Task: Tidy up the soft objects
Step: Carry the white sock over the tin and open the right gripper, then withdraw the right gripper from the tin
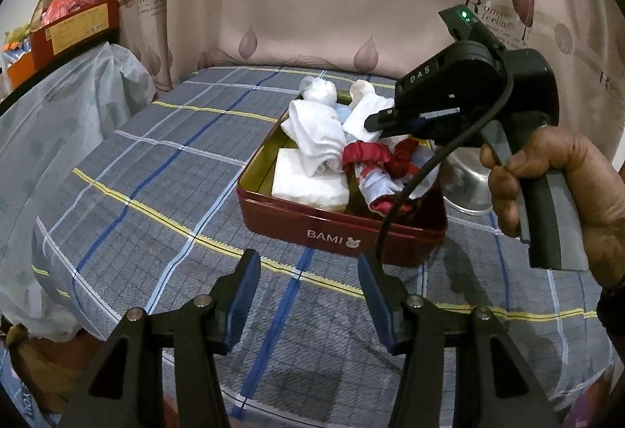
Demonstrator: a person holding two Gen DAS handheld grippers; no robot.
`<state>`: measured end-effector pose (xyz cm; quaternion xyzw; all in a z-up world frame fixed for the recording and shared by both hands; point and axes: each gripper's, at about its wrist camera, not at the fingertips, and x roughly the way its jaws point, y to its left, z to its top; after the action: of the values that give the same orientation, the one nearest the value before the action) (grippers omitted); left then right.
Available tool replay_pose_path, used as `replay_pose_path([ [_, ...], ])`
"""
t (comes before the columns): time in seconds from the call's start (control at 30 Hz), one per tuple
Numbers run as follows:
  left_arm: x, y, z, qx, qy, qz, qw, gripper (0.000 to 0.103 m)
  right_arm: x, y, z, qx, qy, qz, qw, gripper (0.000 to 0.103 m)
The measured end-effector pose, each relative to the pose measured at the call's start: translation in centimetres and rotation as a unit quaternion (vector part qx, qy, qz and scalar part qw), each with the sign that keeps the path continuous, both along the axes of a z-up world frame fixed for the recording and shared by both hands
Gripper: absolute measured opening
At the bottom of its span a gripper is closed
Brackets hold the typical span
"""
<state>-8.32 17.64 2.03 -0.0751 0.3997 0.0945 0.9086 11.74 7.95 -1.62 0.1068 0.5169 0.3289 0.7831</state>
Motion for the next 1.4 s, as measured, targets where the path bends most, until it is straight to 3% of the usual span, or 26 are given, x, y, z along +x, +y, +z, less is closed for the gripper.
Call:
replay_pose_path([
  [0.17, 0.3, 0.1, -0.4, 0.001, 0.011, 0.0, 0.9999, 0.053, -0.2, 0.7, 0.4, -0.025, -0.018, 0.004, 1.0, 0.013],
  [0.3, 0.4, 0.1, -0.7, 0.006, 0.022, -0.001, 0.9997, 0.053, -0.6, -0.1, 0.7, -0.035, -0.023, -0.014, 0.999, 0.04],
  [0.57, 0.7, 0.2, -1.5, 0.007, 0.044, 0.003, 0.999, 0.053, -3.3, -4.3, 2.5, -0.003, -0.057, -0.049, 0.997, 0.041],
  [0.7, 0.8, -0.1, -1.6, 0.018, 0.049, 0.001, 0.9986, 0.053, -6.2, -8.0, 3.3, -0.01, -0.108, -0.076, 0.991, 0.045],
  [0.77, 0.8, -0.3, -1.8, 0.022, 0.055, -0.001, 0.9983, 0.053, -7.8, -10.2, 3.2, -0.049, -0.147, -0.102, 0.983, 0.048],
  [0.83, 0.8, -0.6, -2.0, 0.025, 0.058, -0.005, 0.998, 0.053, -9.5, -13.4, 2.7, -0.101, -0.187, -0.139, 0.967, 0.057],
  [0.9, 0.8, -0.9, -2.0, 0.03, 0.061, -0.008, 0.9976, 0.053, -10.5, -16.4, 2.0, -0.152, -0.21, -0.18, 0.949, 0.058],
  [1.1, 0.7, -2.0, -2.4, 0.052, 0.066, -0.021, 0.9962, 0.053, -11.7, -25.7, -1.1, -0.25, -0.214, -0.277, 0.903, 0.063],
  [1.23, 0.8, -2.9, -3.0, 0.068, 0.076, -0.03, 0.9943, 0.053, -11.8, -30.3, -2.8, -0.264, -0.189, -0.334, 0.885, 0.068],
  [1.3, 0.8, -3.3, -3.2, 0.075, 0.081, -0.035, 0.9933, 0.053, -11.7, -31.4, -3.5, -0.259, -0.172, -0.35, 0.883, 0.068],
  [1.37, 0.8, -3.9, -3.2, 0.083, 0.081, -0.041, 0.9925, 0.053, -11.2, -32.1, -3.9, -0.251, -0.155, -0.363, 0.884, 0.075],
  [1.4, 0.8, -4.1, -3.2, 0.086, 0.082, -0.042, 0.992, 0.053, -10.9, -32.0, -3.9, -0.25, -0.154, -0.366, 0.883, 0.084],
])
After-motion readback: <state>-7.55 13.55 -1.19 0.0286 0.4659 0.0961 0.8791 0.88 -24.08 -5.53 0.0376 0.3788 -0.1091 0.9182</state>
